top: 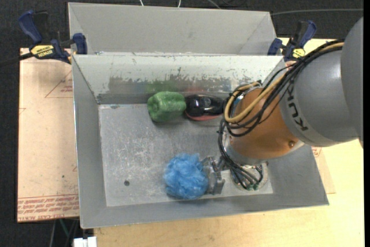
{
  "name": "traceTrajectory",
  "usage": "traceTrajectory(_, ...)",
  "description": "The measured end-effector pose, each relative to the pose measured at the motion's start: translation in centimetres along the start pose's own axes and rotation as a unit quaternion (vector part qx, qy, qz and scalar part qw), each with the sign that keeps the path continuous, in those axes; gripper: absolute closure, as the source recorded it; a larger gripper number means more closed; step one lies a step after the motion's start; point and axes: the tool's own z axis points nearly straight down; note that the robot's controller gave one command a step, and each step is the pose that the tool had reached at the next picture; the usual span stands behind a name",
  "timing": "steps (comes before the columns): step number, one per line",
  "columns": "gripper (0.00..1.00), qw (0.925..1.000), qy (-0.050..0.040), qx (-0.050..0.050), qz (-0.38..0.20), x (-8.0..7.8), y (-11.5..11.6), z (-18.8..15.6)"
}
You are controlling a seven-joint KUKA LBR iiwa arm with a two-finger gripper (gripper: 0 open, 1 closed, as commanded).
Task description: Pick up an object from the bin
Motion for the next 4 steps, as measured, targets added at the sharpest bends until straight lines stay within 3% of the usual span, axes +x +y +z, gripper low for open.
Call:
traceTrajectory(1, 1.0, 0.9999, -0.0021, -0.001, 0.013, -6.8, 3.6, 0.1)
traceTrajectory(2, 1.0, 0.9999, 0.0011, 0.0, 0.013, -11.5, 3.7, 0.7)
traceTrajectory(3, 1.0, 1.0, 0.002, -0.001, -0.002, -4.8, 9.1, 0.6)
traceTrajectory(4, 1.0, 0.9999, -0.006, 0.001, 0.013, -10.6, 5.6, 0.7)
